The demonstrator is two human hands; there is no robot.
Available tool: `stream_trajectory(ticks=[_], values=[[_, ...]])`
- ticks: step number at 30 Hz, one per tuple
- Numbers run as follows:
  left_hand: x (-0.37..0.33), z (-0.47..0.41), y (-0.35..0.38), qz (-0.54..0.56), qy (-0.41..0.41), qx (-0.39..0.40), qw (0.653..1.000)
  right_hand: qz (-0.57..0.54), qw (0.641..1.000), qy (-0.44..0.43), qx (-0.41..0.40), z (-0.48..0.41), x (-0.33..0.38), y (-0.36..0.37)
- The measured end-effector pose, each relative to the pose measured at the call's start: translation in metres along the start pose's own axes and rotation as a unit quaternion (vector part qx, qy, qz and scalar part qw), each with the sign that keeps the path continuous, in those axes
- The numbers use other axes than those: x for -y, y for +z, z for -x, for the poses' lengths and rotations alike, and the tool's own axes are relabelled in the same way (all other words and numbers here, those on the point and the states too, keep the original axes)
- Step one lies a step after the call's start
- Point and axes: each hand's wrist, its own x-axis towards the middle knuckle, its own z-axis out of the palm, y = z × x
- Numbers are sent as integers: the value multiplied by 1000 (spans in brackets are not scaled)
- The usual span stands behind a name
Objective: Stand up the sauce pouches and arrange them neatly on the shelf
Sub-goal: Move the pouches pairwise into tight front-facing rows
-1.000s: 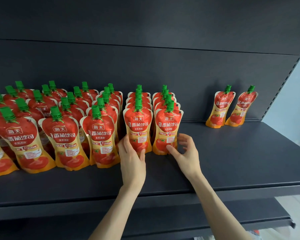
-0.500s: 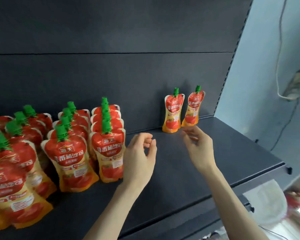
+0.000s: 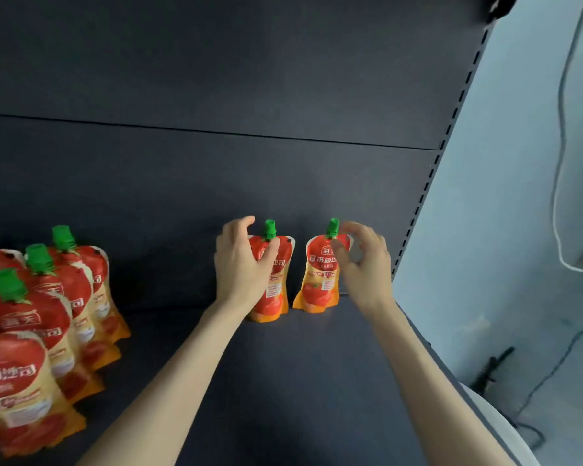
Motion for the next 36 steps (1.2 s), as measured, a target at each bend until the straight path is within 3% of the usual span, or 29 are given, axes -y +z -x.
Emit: stream_trajectory(ticks=[15, 20, 26, 36], values=[[14, -4, 19, 91, -3, 11, 996, -150, 981, 93, 78, -30, -48, 23], [-5, 21, 14, 99, -6, -4, 995, -162, 984, 55, 53, -8, -41, 9], [-50, 83, -21, 143, -34, -63, 987, -257, 964, 22, 61, 32, -7, -42], [-91, 195, -111, 168, -97, -164, 967, -379, 908, 83, 157, 128, 62, -70]])
